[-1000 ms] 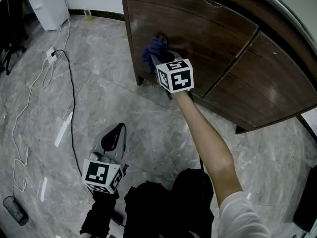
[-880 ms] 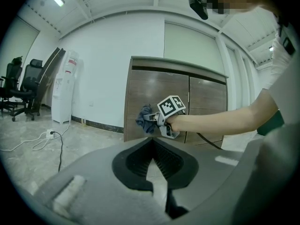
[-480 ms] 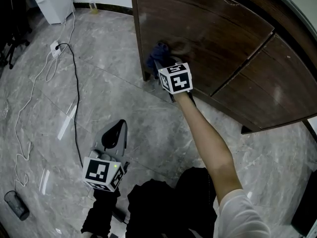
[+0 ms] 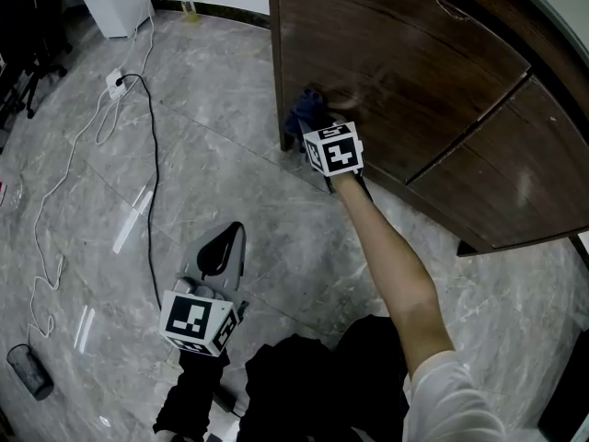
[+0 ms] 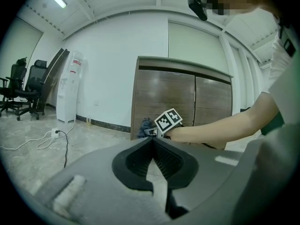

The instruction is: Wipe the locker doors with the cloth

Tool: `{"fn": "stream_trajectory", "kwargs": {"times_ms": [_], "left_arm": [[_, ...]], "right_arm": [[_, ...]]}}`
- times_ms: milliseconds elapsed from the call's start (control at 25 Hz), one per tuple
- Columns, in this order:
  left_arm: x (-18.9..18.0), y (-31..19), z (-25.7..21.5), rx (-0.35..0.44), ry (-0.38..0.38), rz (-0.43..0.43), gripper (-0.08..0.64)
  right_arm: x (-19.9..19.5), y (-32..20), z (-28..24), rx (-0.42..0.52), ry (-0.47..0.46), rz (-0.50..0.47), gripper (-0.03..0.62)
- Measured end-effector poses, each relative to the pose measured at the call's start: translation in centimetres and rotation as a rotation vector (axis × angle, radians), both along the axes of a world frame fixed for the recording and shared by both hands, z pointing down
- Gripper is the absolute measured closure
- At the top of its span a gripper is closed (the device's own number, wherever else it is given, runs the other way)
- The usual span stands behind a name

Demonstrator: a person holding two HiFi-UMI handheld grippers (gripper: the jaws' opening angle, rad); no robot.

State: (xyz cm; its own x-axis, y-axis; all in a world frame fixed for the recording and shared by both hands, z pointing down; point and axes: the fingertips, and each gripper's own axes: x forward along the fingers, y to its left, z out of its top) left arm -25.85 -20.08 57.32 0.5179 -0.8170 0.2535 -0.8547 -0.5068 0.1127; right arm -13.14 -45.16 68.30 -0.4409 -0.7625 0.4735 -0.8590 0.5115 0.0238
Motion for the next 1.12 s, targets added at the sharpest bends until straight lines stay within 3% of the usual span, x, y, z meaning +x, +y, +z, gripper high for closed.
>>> {"fn": "stream_trajectory", "kwargs": {"times_ms": [200, 800, 1120], "left_arm": [[-0.2, -0.1, 0.0, 0.007, 0.008, 0.003, 0.561], [0.0, 0.1, -2.8, 0.051, 0.019, 0.022, 0.561], [-0.3, 0.4, -3.3, 0.056, 0.015, 0.015, 0.561]], "right_arm": [[-0.1, -0.1, -2.5, 0.034, 0.013, -0.013, 0.508], [-2.2, -1.9, -17.9, 0.232, -0.012, -0.049, 0.509], [-2.9, -2.5, -22.4, 0.280, -0.027, -0.053, 0.509]]}}
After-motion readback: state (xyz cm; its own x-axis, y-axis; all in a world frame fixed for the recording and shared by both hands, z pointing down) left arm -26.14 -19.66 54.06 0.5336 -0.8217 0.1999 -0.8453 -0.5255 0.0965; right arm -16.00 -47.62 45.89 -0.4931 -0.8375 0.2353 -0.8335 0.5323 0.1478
